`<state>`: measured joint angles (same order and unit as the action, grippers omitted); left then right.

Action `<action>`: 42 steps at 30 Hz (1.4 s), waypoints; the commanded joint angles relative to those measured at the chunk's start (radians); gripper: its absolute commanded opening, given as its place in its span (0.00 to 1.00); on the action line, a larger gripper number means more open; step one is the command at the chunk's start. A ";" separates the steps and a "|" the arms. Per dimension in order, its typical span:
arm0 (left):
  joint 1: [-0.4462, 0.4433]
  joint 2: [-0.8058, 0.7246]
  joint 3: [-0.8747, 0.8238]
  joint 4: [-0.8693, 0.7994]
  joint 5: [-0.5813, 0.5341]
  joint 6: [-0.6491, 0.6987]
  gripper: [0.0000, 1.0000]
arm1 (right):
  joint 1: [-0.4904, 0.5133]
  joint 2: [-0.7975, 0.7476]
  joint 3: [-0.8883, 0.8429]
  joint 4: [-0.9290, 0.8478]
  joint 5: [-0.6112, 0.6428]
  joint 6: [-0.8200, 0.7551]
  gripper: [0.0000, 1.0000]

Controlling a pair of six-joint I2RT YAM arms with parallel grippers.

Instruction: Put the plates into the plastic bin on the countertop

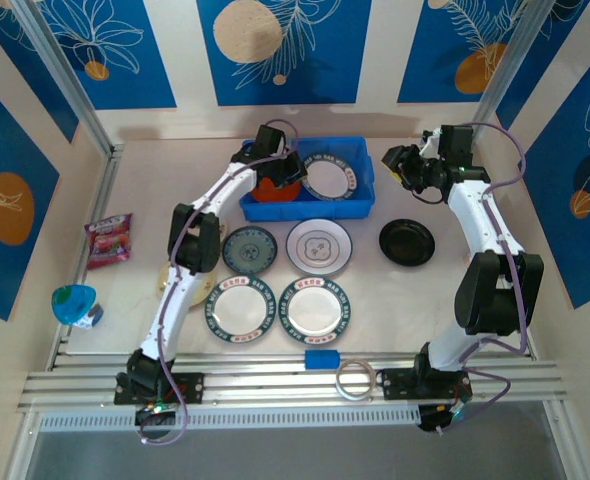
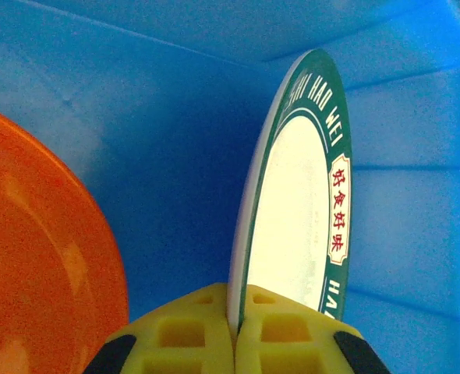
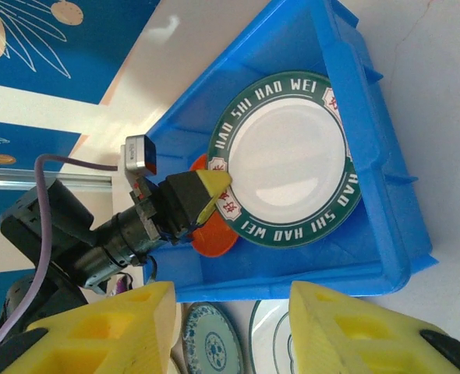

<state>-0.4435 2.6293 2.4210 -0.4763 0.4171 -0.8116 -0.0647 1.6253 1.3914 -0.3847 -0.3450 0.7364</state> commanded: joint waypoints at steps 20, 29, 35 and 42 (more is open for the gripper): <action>-0.026 -0.004 0.049 -0.052 -0.046 0.046 0.63 | 0.018 -0.019 -0.017 -0.016 0.007 -0.030 0.43; -0.031 -0.054 0.047 -0.071 -0.050 0.055 0.69 | 0.028 -0.043 -0.025 -0.035 0.020 -0.035 0.43; -0.034 -0.093 0.040 -0.093 -0.069 0.071 0.70 | 0.031 -0.069 -0.035 -0.046 0.023 -0.038 0.43; -0.034 -0.165 0.039 -0.117 -0.123 0.126 0.72 | 0.029 -0.125 -0.080 -0.049 0.042 -0.035 0.43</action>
<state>-0.4683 2.5515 2.4378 -0.5648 0.3382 -0.7357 -0.0391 1.5505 1.3430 -0.4122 -0.3130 0.7158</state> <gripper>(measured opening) 0.718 0.432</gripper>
